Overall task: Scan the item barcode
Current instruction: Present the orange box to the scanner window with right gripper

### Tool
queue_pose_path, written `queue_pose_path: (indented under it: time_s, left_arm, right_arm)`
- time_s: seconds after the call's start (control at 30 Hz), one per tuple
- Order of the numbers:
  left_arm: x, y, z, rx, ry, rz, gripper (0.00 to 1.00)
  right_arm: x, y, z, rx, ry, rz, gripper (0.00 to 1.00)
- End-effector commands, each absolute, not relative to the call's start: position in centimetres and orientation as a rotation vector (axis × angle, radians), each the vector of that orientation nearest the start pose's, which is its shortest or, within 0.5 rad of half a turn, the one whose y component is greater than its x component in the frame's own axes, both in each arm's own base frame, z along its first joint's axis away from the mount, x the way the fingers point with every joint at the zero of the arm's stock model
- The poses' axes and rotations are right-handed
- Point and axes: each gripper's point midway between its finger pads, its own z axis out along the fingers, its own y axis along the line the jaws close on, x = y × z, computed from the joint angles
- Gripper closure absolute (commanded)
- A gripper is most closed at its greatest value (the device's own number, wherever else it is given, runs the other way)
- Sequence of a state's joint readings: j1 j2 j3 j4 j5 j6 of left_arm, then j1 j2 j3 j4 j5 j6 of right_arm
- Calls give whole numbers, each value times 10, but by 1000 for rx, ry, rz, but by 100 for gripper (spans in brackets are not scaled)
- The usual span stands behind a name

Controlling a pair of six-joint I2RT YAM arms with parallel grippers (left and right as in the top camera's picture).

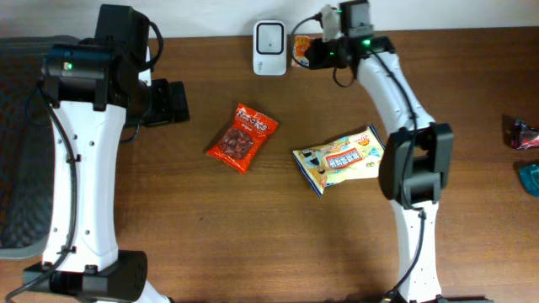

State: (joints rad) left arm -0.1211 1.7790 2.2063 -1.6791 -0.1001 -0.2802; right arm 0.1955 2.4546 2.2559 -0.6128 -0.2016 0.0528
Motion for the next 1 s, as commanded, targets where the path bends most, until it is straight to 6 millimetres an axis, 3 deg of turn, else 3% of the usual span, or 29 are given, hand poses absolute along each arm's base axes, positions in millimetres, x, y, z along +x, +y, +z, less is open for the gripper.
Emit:
queue_pose_path:
  time_s: [0.0,0.07,0.17,0.3,0.43,0.73,0.8,0.9,0.97]
  left_arm:
    - [348,-25,297,-262,2793,32,1]
    - [348,-25,297,-262,2793,32,1]
    - [348,-25,297,-262,2793,32,1]
    - [348,-25,297,-262,2793,33,1]
    - [348,-25,297,-262,2793,32,1]
    - [348,-25,297,-262,2793,32,1]
    - [348,-25,297,-262,2793,32,1]
    - [348,-25,297,-262,2793,32,1]
    - [348,-25,297,-262,2793,33,1]
  right_arm:
    - [637,153,156,-445,2189,-404,96]
    - [642,170,170,-624,2064,-610,96]
    - [645,209,169,-980,1905,-675,96]
    - [655,218,161,-975,1864,-647,96]
    - [654,232,146,-1113,1815,-634,96]
    - [656,243,153,-1084,1782,-614,96]
    - [659,236,160,-961,1815,-608,96]
    - [665,199,170,-749,1872,-710,96]
    - [667,153,185,-440,1938,-709,96]
